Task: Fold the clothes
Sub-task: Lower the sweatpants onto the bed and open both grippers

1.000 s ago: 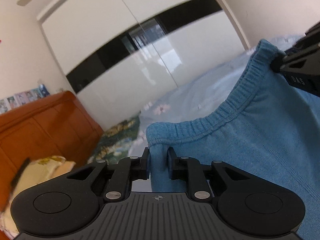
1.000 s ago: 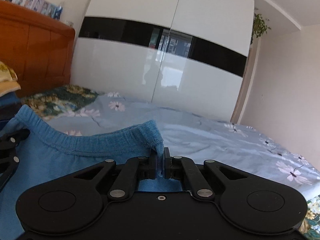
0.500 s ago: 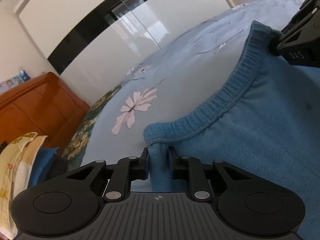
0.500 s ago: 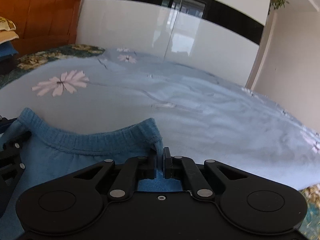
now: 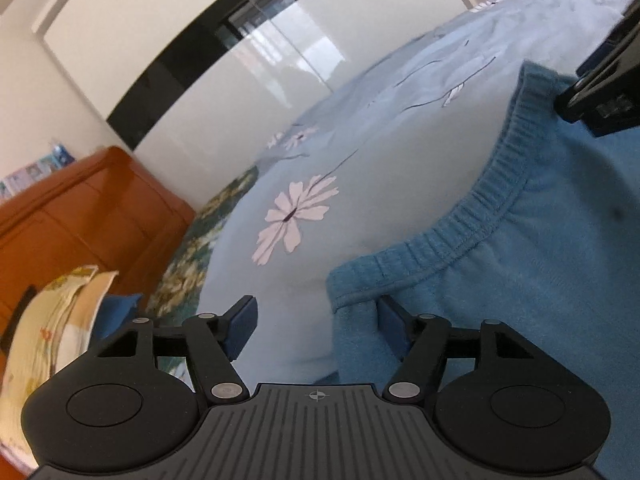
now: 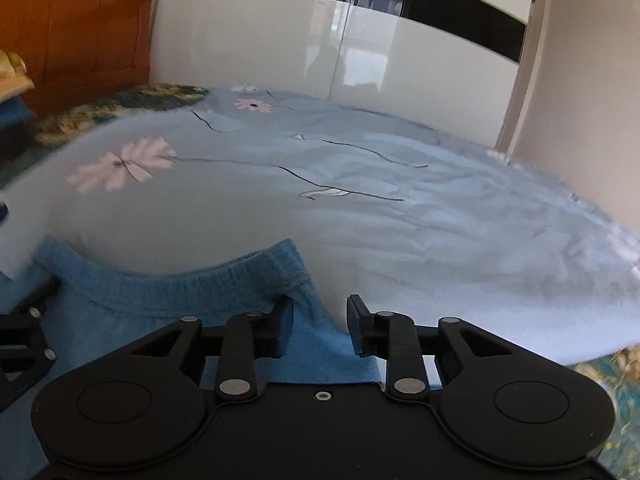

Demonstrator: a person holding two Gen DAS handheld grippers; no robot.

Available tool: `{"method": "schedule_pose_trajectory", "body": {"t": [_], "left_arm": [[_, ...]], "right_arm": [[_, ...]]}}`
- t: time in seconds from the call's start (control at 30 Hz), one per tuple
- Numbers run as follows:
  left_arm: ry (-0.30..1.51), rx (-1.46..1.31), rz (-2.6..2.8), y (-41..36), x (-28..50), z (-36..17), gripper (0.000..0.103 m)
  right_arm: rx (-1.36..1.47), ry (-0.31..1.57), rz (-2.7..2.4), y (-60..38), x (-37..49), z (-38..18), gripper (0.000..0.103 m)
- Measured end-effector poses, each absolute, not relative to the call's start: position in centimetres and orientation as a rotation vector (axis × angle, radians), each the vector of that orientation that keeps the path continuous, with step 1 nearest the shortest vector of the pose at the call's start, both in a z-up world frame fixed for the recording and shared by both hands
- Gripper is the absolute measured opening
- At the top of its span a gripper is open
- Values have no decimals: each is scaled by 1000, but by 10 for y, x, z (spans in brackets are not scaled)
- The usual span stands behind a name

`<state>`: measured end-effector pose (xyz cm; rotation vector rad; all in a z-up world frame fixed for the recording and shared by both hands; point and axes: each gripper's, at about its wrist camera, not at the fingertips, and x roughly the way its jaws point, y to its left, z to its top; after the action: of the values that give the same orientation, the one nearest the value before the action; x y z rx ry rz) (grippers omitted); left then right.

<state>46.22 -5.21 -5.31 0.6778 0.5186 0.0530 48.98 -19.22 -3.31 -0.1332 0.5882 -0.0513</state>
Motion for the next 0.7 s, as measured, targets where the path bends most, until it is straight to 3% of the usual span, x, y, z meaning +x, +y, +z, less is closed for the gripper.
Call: {"method": "schedule_pose_trajectory", "body": {"t": [0.07, 0.13, 0.17, 0.37, 0.5, 0.7], "left_arm": [[524, 677, 61, -50, 458, -47, 80], [529, 677, 68, -48, 454, -41, 81], [527, 677, 77, -46, 449, -33, 81], [482, 664, 103, -34, 397, 29, 87], [432, 601, 113, -22, 345, 76, 87], [372, 428, 90, 0, 257, 130, 87]], "right_arm": [[-110, 608, -40, -197, 481, -23, 33], [-97, 626, -33, -200, 473, -12, 52], [-102, 646, -18, -201, 469, -7, 54], [-136, 593, 5, -211, 418, 43, 57], [-158, 552, -1, -225, 374, 82, 66], [-101, 460, 26, -260, 288, 138, 66]]}}
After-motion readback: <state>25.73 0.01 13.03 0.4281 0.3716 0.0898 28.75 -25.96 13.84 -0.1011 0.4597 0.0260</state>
